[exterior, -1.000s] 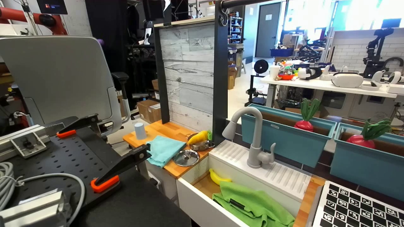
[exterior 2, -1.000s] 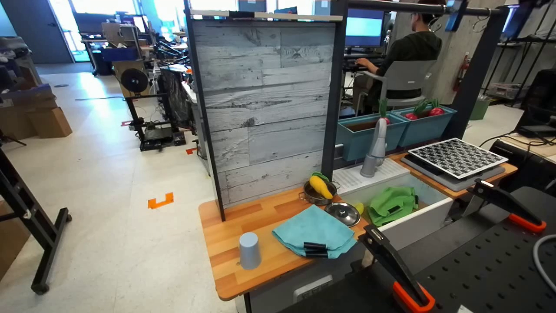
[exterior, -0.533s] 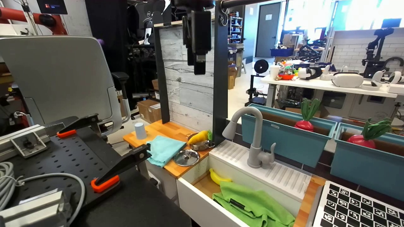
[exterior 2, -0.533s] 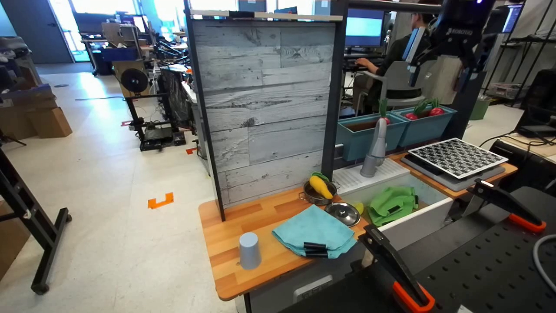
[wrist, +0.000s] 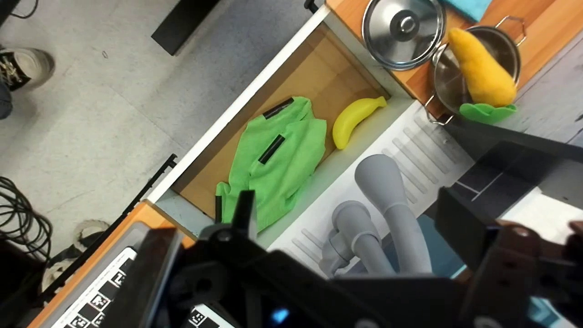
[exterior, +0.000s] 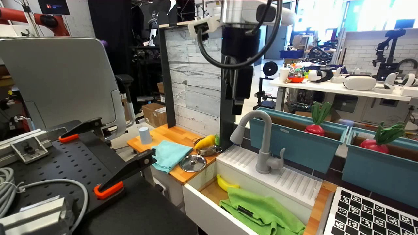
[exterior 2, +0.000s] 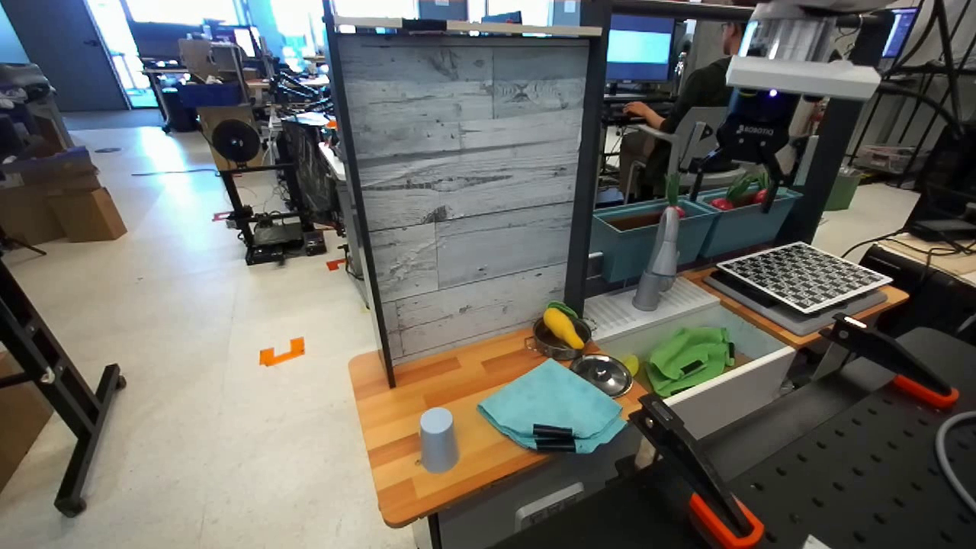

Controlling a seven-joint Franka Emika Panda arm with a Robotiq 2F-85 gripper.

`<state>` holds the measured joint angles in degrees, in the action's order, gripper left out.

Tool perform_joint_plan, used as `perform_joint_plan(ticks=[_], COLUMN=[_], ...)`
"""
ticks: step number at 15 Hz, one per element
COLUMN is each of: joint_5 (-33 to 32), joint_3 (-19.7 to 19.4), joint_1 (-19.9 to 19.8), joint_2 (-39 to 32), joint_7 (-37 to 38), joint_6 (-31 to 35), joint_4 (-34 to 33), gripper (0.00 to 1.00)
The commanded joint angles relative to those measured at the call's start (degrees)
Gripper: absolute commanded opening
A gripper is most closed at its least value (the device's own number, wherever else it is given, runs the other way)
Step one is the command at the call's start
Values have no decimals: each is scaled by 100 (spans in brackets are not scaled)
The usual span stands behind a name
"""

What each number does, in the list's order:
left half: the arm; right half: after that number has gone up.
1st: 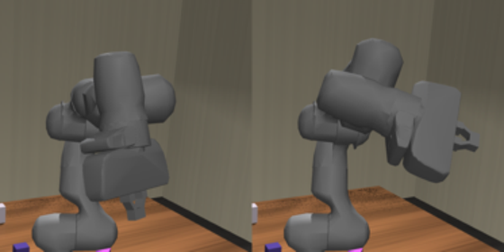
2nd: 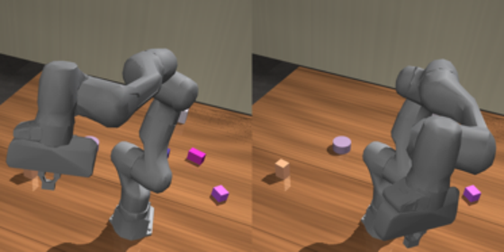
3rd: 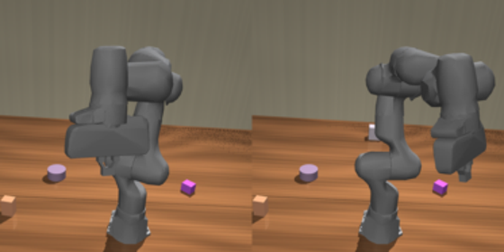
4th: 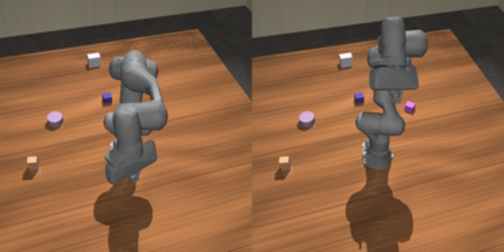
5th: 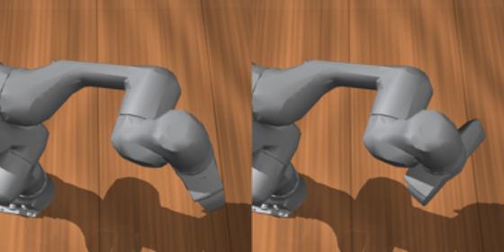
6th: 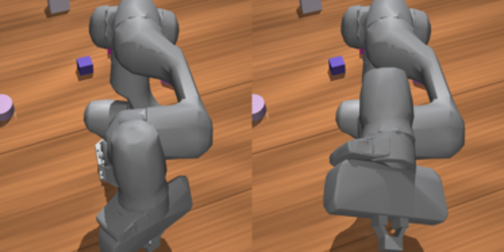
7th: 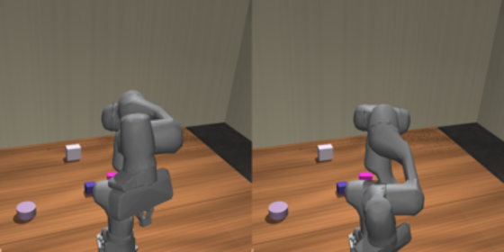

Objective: Move the tap to the left

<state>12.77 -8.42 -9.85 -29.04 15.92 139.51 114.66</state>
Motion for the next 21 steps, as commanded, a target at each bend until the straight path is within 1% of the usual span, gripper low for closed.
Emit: perform_joint_plan(ticks=[1, 5, 14, 16, 21], joint_5=[164, 97, 41, 40, 62], joint_3=[-9, -31, 5, 35, 28], joint_1=[-52, 25, 197, 181, 221], joint_2=[-717, -1087, -1219, -1273, -1484], joint_7=[277, 529, 540, 464, 565], joint_6=[-13, 29, 128, 60, 215], joint_4=[-752, -1079, -1195, -1281, -1455], gripper=[100, 100, 100, 100, 100])
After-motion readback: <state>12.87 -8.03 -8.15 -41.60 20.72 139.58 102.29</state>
